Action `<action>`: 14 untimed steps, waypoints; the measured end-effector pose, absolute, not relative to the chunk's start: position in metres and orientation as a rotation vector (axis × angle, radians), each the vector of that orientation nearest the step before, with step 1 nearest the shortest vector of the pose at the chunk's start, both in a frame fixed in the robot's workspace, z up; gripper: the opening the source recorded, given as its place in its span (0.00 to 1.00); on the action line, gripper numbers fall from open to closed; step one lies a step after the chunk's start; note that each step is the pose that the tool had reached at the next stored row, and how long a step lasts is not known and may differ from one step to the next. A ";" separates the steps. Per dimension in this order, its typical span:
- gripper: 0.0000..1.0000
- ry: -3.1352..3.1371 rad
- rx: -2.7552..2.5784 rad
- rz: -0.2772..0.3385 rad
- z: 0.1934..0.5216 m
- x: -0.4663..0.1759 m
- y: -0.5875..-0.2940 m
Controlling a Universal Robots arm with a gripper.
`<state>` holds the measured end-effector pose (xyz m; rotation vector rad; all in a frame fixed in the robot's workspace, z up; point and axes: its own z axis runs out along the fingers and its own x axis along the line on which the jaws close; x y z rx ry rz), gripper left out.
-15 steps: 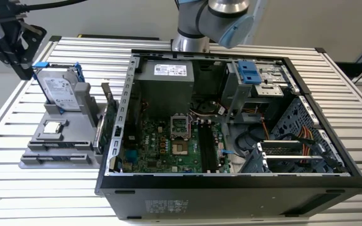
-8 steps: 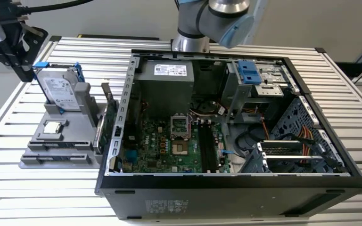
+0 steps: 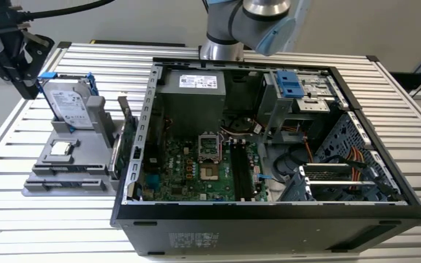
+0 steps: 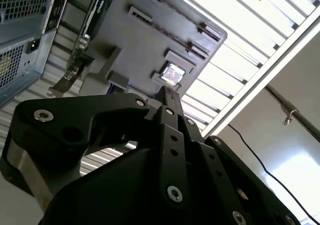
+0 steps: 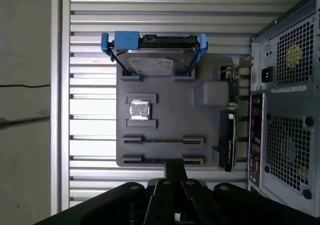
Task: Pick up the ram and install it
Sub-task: 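Reach for the ram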
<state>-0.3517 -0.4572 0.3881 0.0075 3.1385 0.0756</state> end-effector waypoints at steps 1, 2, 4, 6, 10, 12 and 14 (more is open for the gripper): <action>0.00 3.139 0.007 0.076 0.388 -0.352 -0.458; 0.00 3.138 0.007 0.076 0.388 -0.352 -0.459; 0.00 3.138 0.008 0.076 0.388 -0.352 -0.462; 0.00 3.139 0.007 0.076 0.388 -0.352 -0.463; 0.00 3.139 0.007 0.076 0.388 -0.351 -0.467; 0.00 3.138 0.008 0.076 0.388 -0.351 -0.468; 0.00 3.139 0.008 0.075 0.388 -0.351 -0.469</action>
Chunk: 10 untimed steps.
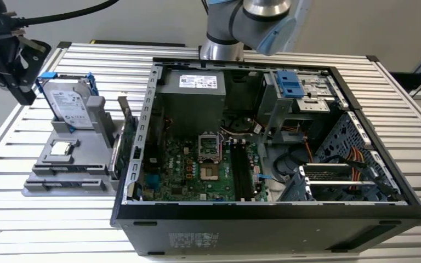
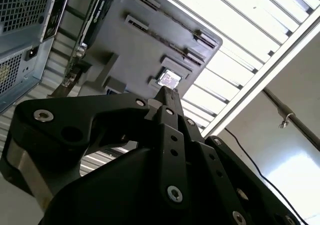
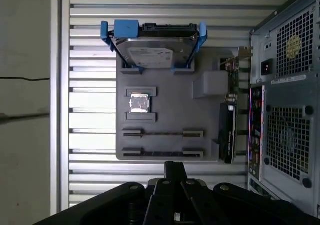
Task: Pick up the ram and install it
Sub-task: 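Reach for the ram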
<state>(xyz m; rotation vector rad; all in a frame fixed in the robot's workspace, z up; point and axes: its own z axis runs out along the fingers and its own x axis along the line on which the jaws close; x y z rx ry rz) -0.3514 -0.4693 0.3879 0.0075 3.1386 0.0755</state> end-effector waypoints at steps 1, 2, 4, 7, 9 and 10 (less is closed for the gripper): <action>0.00 3.138 0.008 0.076 0.388 -0.351 -0.470; 0.00 3.138 0.008 0.076 0.388 -0.351 -0.471; 0.00 3.138 0.008 0.076 0.388 -0.351 -0.472; 0.00 3.139 0.008 0.076 0.388 -0.351 -0.475; 0.00 3.138 0.008 0.076 0.388 -0.351 -0.477; 0.00 3.138 0.008 0.076 0.388 -0.351 -0.478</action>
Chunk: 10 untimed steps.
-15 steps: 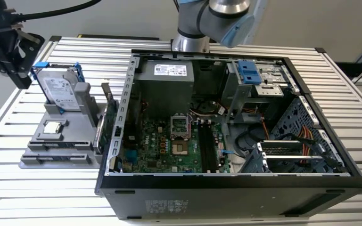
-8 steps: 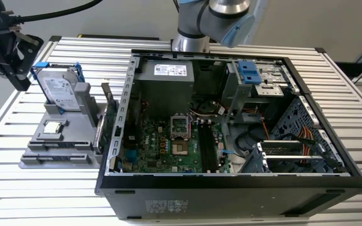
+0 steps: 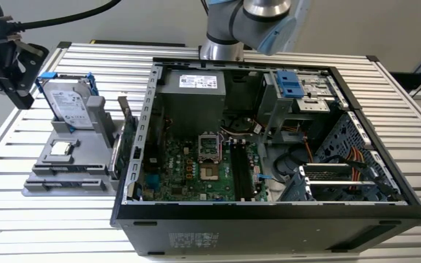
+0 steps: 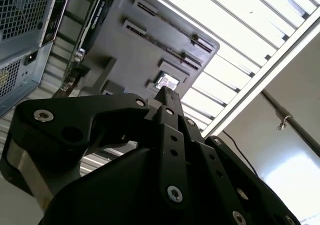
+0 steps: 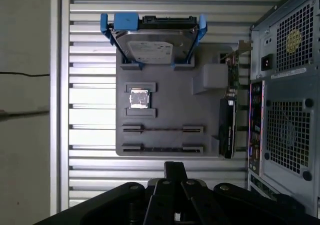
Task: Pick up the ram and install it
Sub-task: 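Reach for the ram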
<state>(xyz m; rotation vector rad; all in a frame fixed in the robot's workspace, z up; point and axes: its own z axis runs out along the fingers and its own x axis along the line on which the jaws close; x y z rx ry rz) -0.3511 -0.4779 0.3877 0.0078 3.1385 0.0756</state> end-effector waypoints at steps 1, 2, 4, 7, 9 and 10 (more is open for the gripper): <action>0.00 3.138 0.008 0.076 0.388 -0.351 -0.479; 0.00 3.139 0.008 0.076 0.388 -0.351 -0.479; 0.00 3.139 0.008 0.076 0.388 -0.351 -0.480; 0.00 3.138 0.008 0.076 0.388 -0.351 -0.482; 0.00 3.139 0.008 0.076 0.388 -0.351 -0.482; 0.00 3.139 0.008 0.076 0.388 -0.351 -0.483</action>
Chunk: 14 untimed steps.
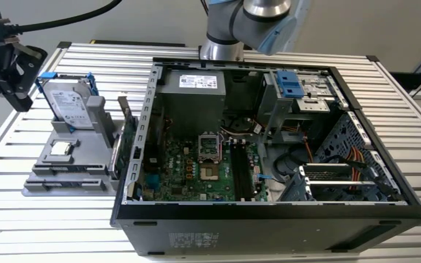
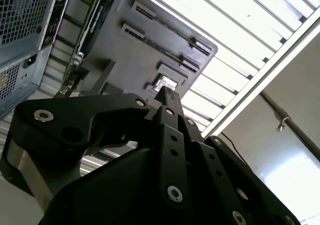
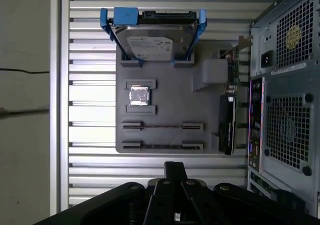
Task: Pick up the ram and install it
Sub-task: 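Reach for the ram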
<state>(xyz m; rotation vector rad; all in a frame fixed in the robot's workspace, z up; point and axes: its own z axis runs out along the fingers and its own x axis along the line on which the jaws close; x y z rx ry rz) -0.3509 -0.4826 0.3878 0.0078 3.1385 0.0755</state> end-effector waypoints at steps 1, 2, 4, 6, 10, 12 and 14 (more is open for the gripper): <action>0.00 3.139 0.008 0.076 0.388 -0.351 -0.483; 0.00 3.138 0.008 0.076 0.388 -0.351 -0.484; 0.00 3.138 0.008 0.076 0.388 -0.351 -0.485; 0.00 3.139 0.008 0.076 0.388 -0.351 -0.485; 0.00 3.139 0.008 0.076 0.388 -0.351 -0.485; 0.00 3.138 0.006 0.076 0.388 -0.351 -0.485; 0.00 3.139 0.001 0.076 0.388 -0.351 -0.485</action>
